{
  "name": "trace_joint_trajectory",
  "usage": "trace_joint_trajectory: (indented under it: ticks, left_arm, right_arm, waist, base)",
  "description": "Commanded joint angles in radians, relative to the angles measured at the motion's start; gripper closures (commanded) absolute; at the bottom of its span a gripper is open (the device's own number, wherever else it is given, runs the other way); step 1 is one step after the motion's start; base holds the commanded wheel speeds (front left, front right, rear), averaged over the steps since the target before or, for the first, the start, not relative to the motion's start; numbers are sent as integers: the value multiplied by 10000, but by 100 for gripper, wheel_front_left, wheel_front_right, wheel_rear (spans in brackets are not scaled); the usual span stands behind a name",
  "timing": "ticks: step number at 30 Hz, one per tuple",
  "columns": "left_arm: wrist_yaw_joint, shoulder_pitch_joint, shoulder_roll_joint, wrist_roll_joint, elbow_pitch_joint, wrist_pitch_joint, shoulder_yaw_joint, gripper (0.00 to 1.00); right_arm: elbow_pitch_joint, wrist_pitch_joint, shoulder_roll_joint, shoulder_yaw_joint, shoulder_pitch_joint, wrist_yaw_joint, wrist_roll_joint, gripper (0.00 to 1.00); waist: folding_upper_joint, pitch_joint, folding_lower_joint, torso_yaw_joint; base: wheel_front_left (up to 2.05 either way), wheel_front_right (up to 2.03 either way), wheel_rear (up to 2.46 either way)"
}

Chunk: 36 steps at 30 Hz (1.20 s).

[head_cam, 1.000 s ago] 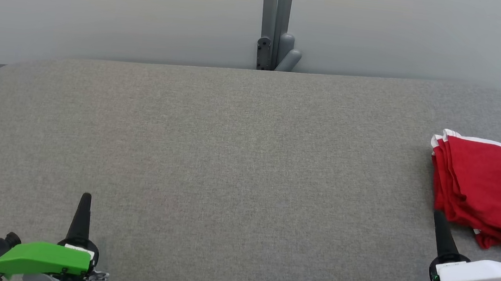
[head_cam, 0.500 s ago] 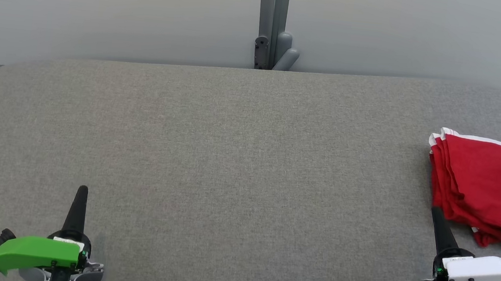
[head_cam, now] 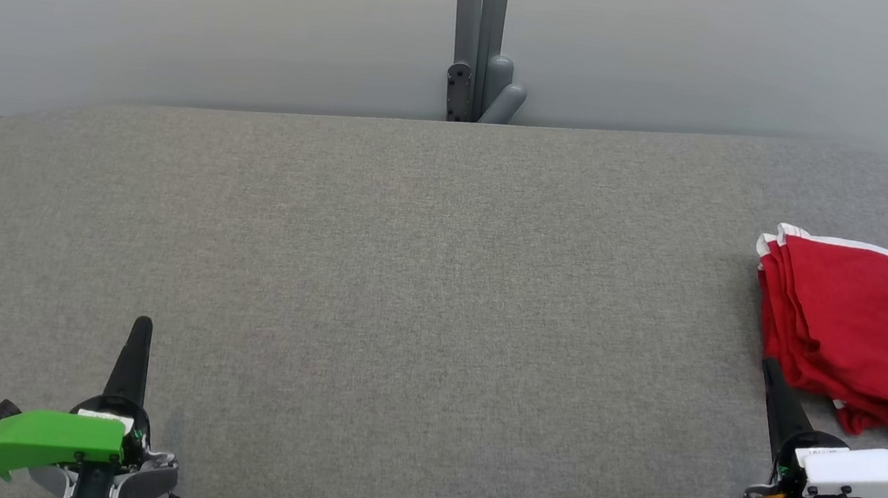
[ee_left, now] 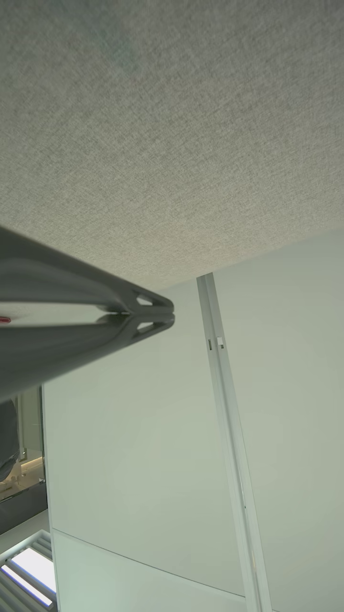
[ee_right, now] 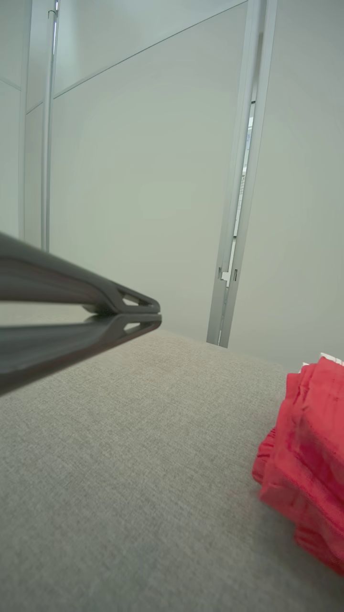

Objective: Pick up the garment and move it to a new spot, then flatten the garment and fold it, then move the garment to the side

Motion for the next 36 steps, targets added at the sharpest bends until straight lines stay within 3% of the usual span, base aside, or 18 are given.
trace_joint_trajectory:
  ticks: [1, 25, 36]
  left_arm:
    - [-55, -218, 42, -292, -72, 88, 88, 100]
    - [-109, -420, 49, -1746, -114, 516, 318, 100]
    - [-103, -404, 49, -1741, -113, 491, 318, 100]
  right_arm:
    - [1, 90, -59, -31, -192, 5, 323, 100]
    - [120, 529, -73, -42, -370, 4, 2129, 100]
    - [118, 519, -72, -42, -375, 4, 2140, 100]
  waist:
    - [0, 3, 0, -11]
    - [0, 31, -1, -126]
    - [0, 32, -1, -130]
  base:
    - [0, 0, 0]
    - [0, 0, 0]
    - [0, 0, 0]
